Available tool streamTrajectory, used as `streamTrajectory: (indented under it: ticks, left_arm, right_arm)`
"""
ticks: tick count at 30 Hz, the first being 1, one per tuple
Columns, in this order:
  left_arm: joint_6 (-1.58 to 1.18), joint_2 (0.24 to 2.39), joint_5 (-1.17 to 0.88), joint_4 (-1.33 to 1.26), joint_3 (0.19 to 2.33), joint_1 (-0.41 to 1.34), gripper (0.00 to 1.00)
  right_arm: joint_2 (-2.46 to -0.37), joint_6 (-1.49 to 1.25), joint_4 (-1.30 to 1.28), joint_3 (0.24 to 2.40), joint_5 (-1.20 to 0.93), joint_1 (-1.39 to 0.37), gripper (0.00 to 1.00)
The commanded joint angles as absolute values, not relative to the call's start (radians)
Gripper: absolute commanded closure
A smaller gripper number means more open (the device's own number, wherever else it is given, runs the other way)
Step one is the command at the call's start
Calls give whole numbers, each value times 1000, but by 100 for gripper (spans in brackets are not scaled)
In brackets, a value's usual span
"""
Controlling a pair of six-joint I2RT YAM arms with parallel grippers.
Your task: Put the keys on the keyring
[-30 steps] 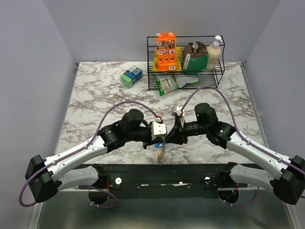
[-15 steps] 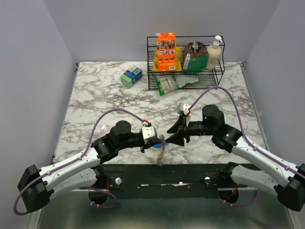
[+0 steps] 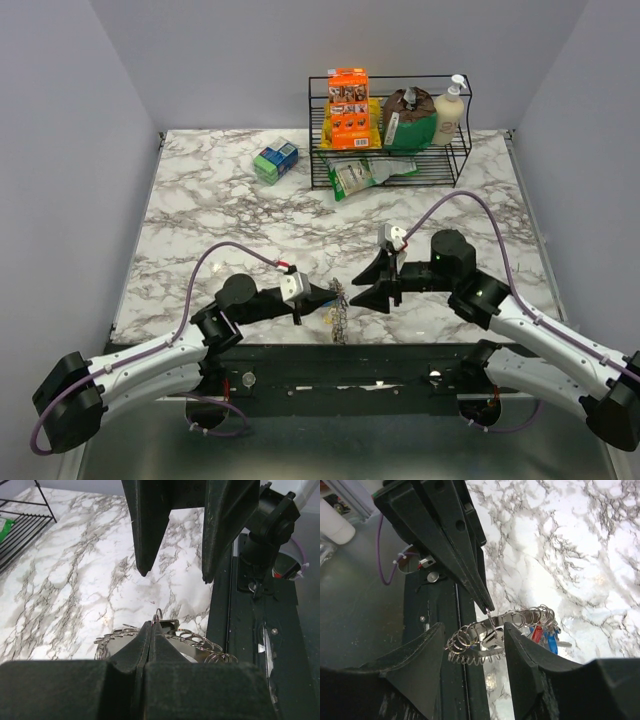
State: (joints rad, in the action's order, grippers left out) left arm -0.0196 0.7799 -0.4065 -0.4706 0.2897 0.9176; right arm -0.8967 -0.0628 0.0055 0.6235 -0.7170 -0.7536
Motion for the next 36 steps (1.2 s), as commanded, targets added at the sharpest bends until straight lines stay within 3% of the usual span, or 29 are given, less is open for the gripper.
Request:
streamTrajectory:
  ticks: [1,16,20,22,25,31,36]
  left_arm:
    - [-40,746,-440,-721,250,919,100]
    - [-28,741,-532,-778,255,919,100]
    - [-23,739,-534,-775,261,919,100]
    - [-17,739,-534,-773,262,919,100]
    - [-15,738,-535,-769,264,919,100]
    - [-12,736,-532,-772,265,919,100]
    - [-9,742,-532,-775,270,919,100]
  right_arm:
    - [-862,-61,84,601,-772,-759,41]
    - [-925,-63,109,611,-857,-759,46]
    - [-930,-63,109,607,-844,-759,61]
    - [-920,-63,107,603,-819,-759,62]
    - [-901,-64,107,592,-801,-759,71]
    - [-900,-64,104,591,-810,-759,72]
    - [-925,-54,103,597,-836,-759,80]
